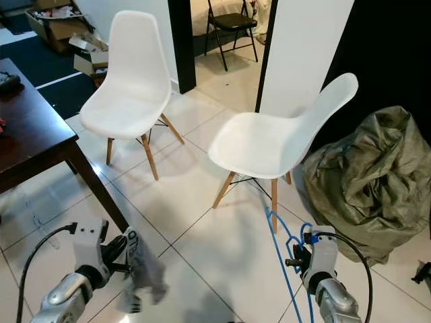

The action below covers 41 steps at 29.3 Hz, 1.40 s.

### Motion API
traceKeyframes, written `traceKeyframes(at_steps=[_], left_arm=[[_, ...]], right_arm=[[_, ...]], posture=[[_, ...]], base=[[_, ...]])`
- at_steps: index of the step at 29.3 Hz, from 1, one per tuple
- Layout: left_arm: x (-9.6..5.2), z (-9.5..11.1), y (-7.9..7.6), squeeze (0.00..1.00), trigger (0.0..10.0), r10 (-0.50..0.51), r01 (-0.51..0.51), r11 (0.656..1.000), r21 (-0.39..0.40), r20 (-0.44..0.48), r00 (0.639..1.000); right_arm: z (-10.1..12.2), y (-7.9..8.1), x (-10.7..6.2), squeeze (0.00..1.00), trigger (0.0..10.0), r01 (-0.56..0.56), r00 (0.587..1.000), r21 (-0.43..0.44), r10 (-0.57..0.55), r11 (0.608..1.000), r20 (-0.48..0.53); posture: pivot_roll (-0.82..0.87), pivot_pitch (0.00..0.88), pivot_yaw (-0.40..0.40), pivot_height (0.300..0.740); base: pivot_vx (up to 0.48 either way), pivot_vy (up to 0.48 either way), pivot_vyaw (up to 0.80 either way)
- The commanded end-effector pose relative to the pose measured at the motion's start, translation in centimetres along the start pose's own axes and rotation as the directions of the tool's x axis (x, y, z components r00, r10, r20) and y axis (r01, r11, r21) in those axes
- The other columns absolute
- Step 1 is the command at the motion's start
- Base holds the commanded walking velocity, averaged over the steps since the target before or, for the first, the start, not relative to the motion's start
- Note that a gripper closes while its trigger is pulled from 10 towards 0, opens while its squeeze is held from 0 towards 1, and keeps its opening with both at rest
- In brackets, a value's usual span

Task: Hang hanger

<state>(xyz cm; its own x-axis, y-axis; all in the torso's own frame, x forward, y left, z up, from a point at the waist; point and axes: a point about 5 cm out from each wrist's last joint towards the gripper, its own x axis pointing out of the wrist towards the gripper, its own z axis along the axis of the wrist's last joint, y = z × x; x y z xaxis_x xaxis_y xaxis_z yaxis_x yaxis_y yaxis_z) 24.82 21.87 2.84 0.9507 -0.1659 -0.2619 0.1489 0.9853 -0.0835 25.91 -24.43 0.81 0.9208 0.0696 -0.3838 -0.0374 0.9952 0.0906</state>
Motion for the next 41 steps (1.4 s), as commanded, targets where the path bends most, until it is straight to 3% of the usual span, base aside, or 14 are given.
traceKeyframes(at_steps=[1, 24, 41], left_arm=[[0.0, -0.3, -0.3, 0.0, 10.0, -0.008, 0.008, 1.0, -0.003, 0.0, 1.0], [-0.4, -2.6, 0.7, 0.0, 10.0, 0.065, -0.067, 0.997, -0.038, -0.061, 0.996], [-0.1, -2.9, 0.9, 0.0, 10.0, 0.074, -0.077, 0.996, -0.036, -0.078, 0.994]], right_arm=[[-1.1, -0.6, -0.6, 0.0, 10.0, 0.028, 0.999, 0.022, -0.027, 0.999, -0.025], [-1.2, -0.7, -0.5, 0.0, 10.0, 0.035, 0.999, 0.039, -0.034, 0.999, -0.008], [-1.3, -0.7, -0.3, 0.0, 10.0, 0.034, 0.999, 0.049, -0.033, 0.998, -0.011]], posture=[[0.02, 0.129, -0.016, 0.74], [0.01, 0.143, -0.02, 0.74], [0.02, 0.144, -0.015, 0.74]], base=[[0.0, 0.0, 0.0], [0.0, 0.0, 0.0], [-0.028, 0.0, -0.8]])
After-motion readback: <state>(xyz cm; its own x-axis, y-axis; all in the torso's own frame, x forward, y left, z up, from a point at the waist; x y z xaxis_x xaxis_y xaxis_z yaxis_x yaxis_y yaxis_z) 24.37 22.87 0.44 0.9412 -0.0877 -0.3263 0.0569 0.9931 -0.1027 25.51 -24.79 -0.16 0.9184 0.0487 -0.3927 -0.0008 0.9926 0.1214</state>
